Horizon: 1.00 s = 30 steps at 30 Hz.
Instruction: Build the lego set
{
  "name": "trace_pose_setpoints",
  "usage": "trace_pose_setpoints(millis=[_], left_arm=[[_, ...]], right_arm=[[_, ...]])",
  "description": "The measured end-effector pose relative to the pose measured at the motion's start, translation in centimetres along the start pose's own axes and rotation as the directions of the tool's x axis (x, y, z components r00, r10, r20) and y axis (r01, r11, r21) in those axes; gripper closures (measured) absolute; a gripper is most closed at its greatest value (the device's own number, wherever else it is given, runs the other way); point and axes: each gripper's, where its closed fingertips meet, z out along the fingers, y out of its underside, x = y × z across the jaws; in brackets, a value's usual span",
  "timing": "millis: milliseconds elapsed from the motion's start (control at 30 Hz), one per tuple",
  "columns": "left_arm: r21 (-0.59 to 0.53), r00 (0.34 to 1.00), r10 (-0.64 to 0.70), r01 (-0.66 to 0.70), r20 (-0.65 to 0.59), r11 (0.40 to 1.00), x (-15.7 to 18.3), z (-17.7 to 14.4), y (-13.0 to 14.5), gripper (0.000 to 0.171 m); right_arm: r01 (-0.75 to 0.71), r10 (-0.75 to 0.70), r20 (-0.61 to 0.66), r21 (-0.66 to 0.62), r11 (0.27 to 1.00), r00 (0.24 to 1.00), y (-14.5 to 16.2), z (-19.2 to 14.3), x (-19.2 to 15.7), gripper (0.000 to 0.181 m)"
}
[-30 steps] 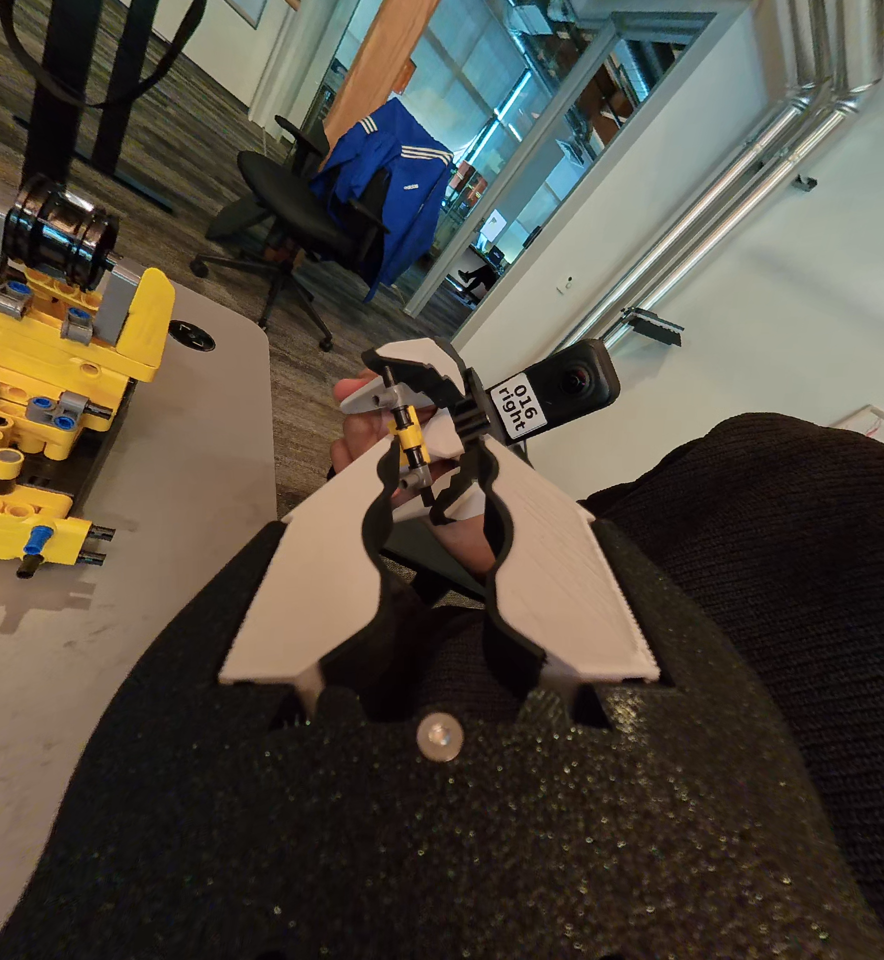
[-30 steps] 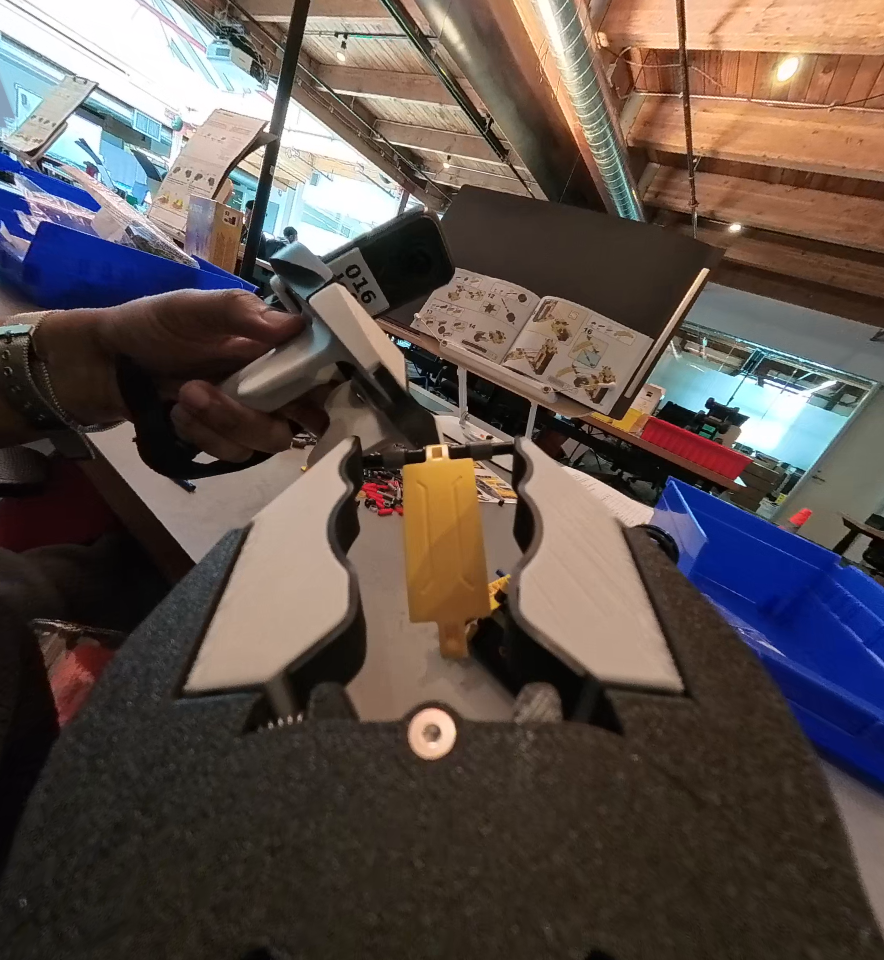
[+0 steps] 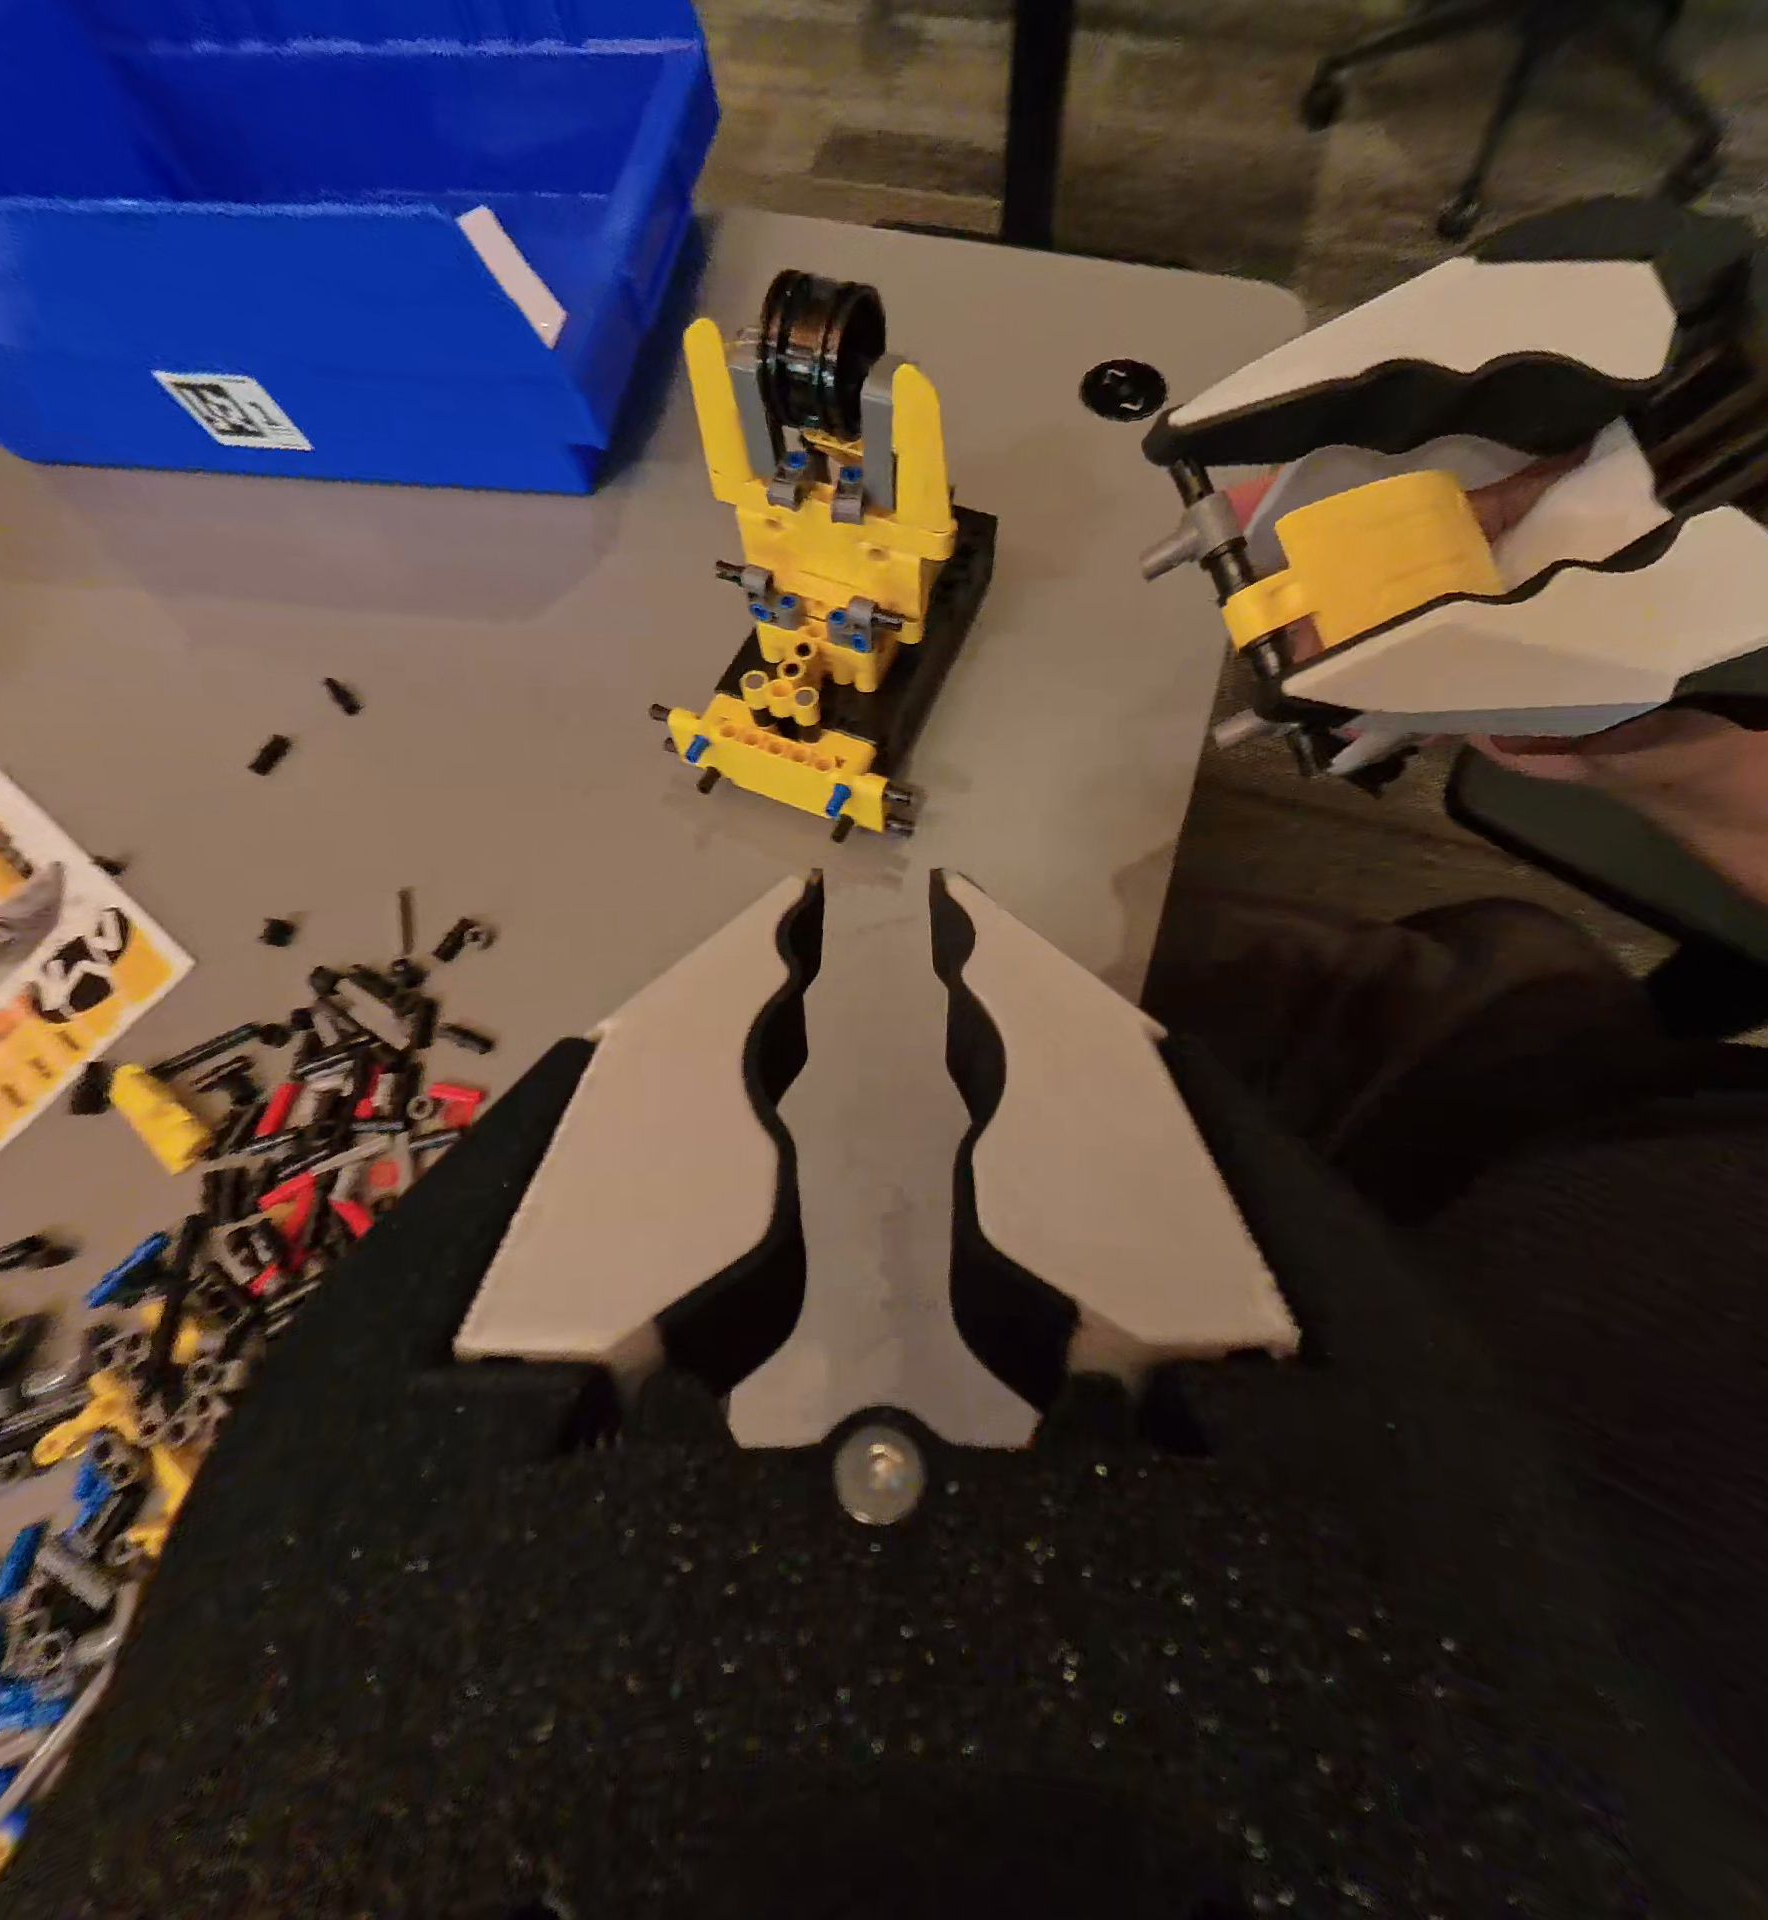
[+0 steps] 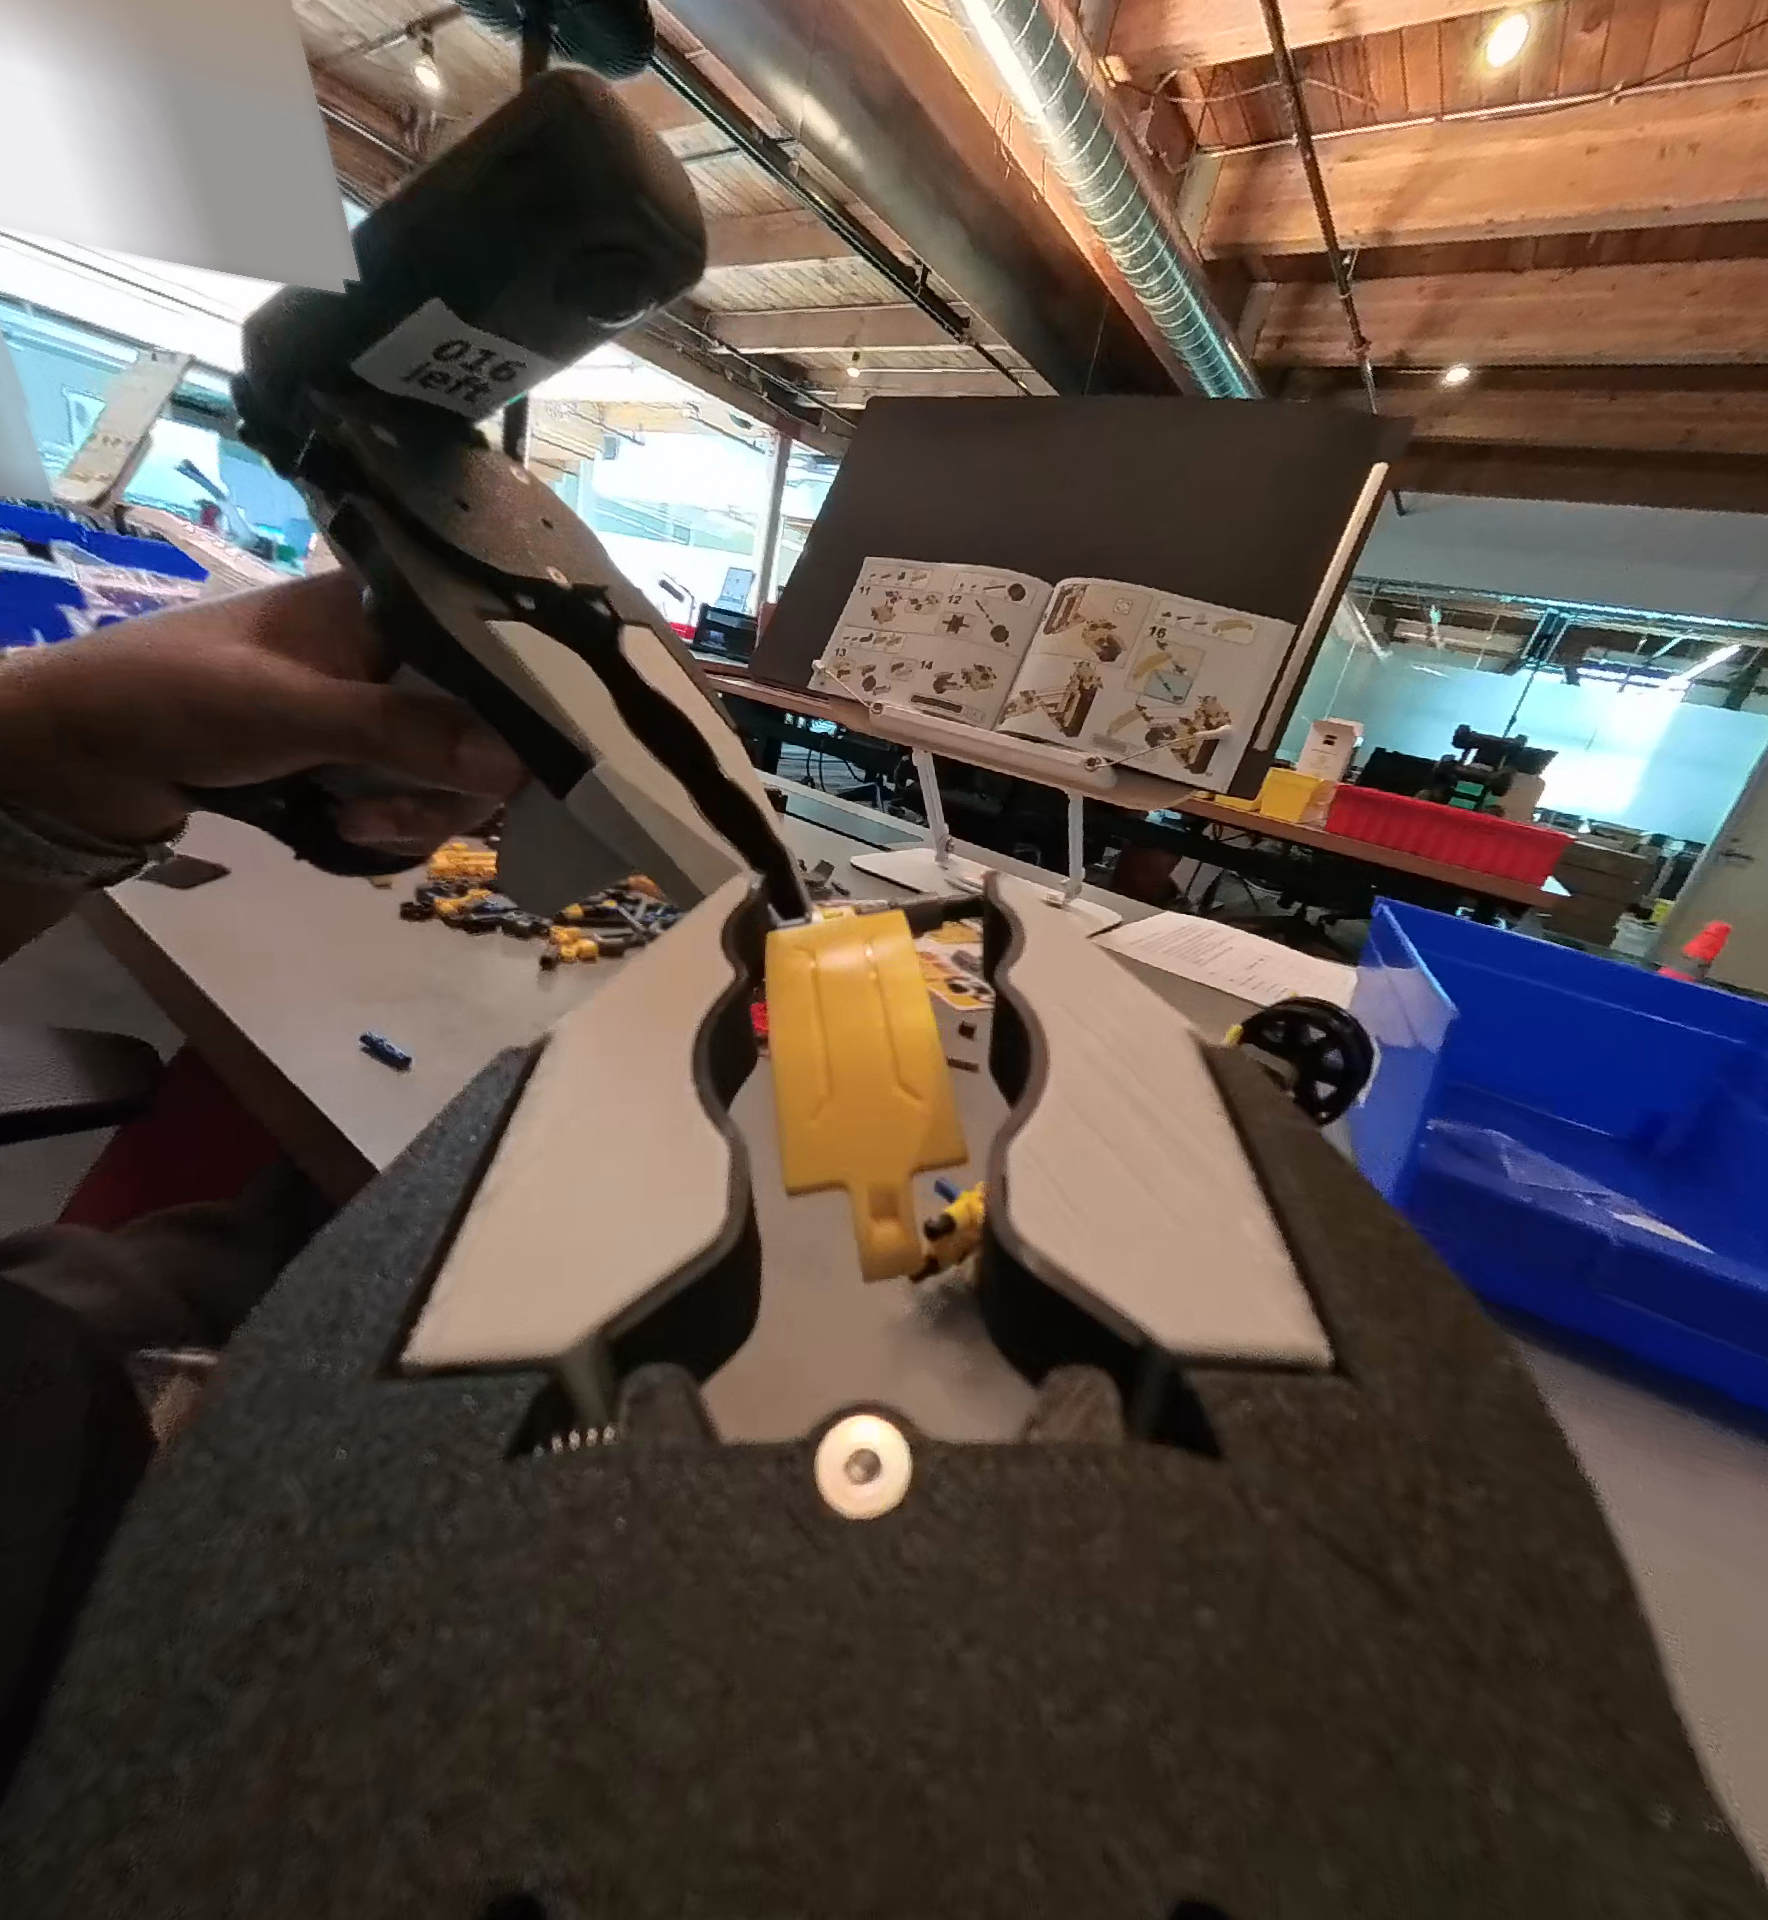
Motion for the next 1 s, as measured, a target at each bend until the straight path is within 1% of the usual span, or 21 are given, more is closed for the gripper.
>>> trace_pose_setpoints(millis=[133, 267, 367, 500, 600, 733, 867, 933, 1000], left_arm=[[-0.012, 0.998, 0.029, -0.028, 0.062, 1.0, -0.7, -0.3, 0.0, 0.151], [-0.018, 0.997, 0.025, -0.024, 0.067, 1.0, -0.8, -0.4, 0.1, 0.151], [-0.043, 0.988, 0.056, -0.05, 0.146, 0.998, -1.9, -0.5, 0.4, 0.152], [-0.045, 0.988, 0.05, -0.044, 0.146, 0.998, -1.9, -0.4, 0.4, 0.152], [-0.06, 0.983, 0.065, -0.055, 0.174, 0.997, -2.3, -0.4, 0.7, 0.151], [-0.052, 0.99, 0.042, -0.035, 0.136, 0.998, -2.0, -0.2, 0.7, 0.151], [-0.035, 0.997, 0.005, -0.003, 0.074, 0.999, -1.4, 0.0, 0.7, 0.151], [-0.009, 0.999, -0.024, 0.024, 0.026, 1.0, -1.1, 0.0, 0.4, 0.151], [0.04, 0.996, -0.074, 0.076, -0.053, 0.996, -0.7, 0.0, -0.1, 0.151]], right_arm=[[-0.011, 0.011, 0.008, 0.0, 1.0, 1.0, 0.0, 0.2, -0.2, 0.142], [-0.003, 0.004, 0.013, -0.009, 1.0, 1.0, 0.1, 0.3, -0.3, 0.142], [-0.005, 0.006, 0.016, -0.011, 1.0, 1.0, 0.2, 0.4, -0.4, 0.142], [-0.012, 0.012, 0.021, -0.016, 1.0, 1.0, 0.4, 0.5, -0.5, 0.142], [-0.014, 0.014, 0.027, -0.017, 1.0, 1.0, 0.5, 0.7, -0.7, 0.142], [-0.016, 0.017, 0.032, -0.023, 1.0, 0.999, 0.7, 0.9, -0.8, 0.142], [-0.016, 0.017, 0.03, -0.028, 0.999, 0.999, 0.9, 0.9, -0.9, 0.142], [-0.019, 0.02, 0.032, -0.028, 0.999, 0.999, 0.9, 0.9, -0.9, 0.142], [-0.022, 0.023, 0.034, -0.03, 0.999, 0.999, 1.0, 1.0, -1.0, 0.142]])
